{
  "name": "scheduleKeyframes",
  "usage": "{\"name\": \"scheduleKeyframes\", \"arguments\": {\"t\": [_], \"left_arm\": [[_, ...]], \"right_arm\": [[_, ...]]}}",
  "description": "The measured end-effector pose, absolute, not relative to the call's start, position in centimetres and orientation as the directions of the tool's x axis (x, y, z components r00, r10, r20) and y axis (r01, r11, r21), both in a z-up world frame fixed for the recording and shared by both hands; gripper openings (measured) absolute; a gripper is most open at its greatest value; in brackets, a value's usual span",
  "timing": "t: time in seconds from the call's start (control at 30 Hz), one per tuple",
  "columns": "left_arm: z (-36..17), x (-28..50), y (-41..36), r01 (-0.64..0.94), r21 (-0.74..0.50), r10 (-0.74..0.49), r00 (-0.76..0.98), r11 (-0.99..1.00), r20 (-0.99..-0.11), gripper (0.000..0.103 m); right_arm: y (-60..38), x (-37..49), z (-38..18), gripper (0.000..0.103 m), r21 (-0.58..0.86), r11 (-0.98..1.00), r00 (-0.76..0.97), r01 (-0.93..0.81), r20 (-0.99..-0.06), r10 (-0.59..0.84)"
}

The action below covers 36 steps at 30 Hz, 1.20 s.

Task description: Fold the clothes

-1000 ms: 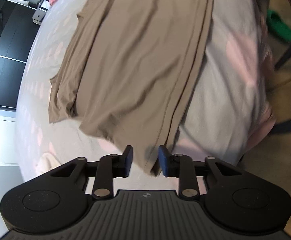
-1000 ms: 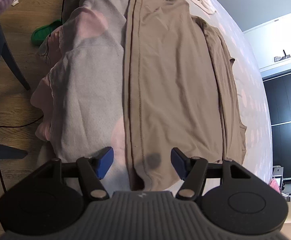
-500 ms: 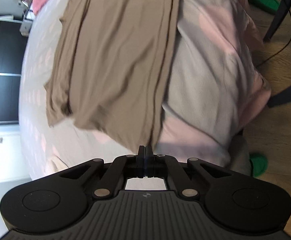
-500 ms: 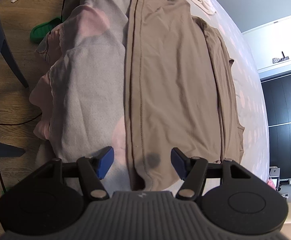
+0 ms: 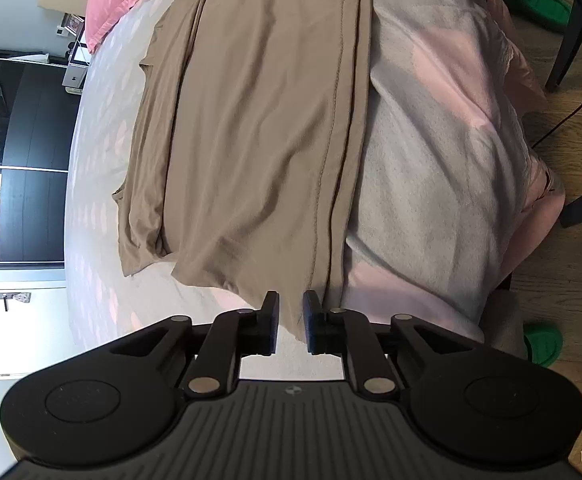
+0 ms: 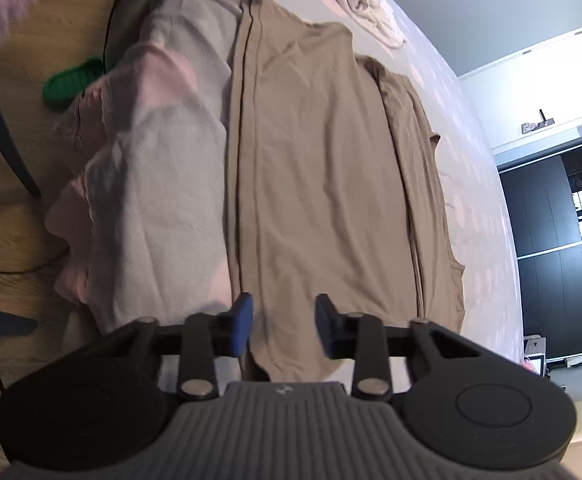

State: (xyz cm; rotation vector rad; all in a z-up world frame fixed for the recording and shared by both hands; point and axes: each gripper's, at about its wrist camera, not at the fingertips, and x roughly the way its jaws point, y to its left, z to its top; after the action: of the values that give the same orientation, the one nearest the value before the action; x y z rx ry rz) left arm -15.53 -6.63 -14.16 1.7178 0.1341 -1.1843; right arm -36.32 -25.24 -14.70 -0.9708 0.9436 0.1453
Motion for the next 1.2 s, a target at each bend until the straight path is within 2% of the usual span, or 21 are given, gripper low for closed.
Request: {"name": "scheduleKeyframes", "arguments": {"t": [0.17,0.77,1.0,1.07,1.13,1.2], "left_arm": [[-14.5,-15.6,-6.6,0.563,0.655,-0.409,0.512,-0.504,-0.755,0.022],[-16.5,-15.7,-7.3,0.503,0.680,-0.398,0.560,-0.533,-0.727,0.022],[-15.6,-15.8,-7.2,0.518,0.691,-0.422,0.551,-0.504,-0.720,0.008],[-15.3,-15.7,-7.1,0.530,0.691,-0.421,0.550,-0.492,-0.721,0.002],[-15.0,-15.7,-7.1,0.541,0.691,-0.420,0.550,-0.480,-0.722,0.000],[-14.7,-15.6,-7.1,0.552,0.690,-0.419,0.550,-0.468,-0.723,0.000]], "right_arm": [[-25.1,-36.2,-15.4,0.034,-0.634,0.565,0.586,-0.528,-0.753,-0.298],[-25.7,-36.4,-16.3,0.036,-0.660,0.537,0.558,-0.525,-0.743,-0.369],[-26.0,-36.7,-16.7,0.037,-0.689,0.502,0.555,-0.522,-0.722,-0.414],[-25.9,-36.7,-16.8,0.033,-0.696,0.487,0.558,-0.527,-0.716,-0.419],[-26.0,-36.7,-16.7,0.016,-0.702,0.488,0.563,-0.519,-0.710,-0.423],[-26.0,-36.6,-16.5,0.012,-0.707,0.492,0.567,-0.508,-0.704,-0.427]]}}
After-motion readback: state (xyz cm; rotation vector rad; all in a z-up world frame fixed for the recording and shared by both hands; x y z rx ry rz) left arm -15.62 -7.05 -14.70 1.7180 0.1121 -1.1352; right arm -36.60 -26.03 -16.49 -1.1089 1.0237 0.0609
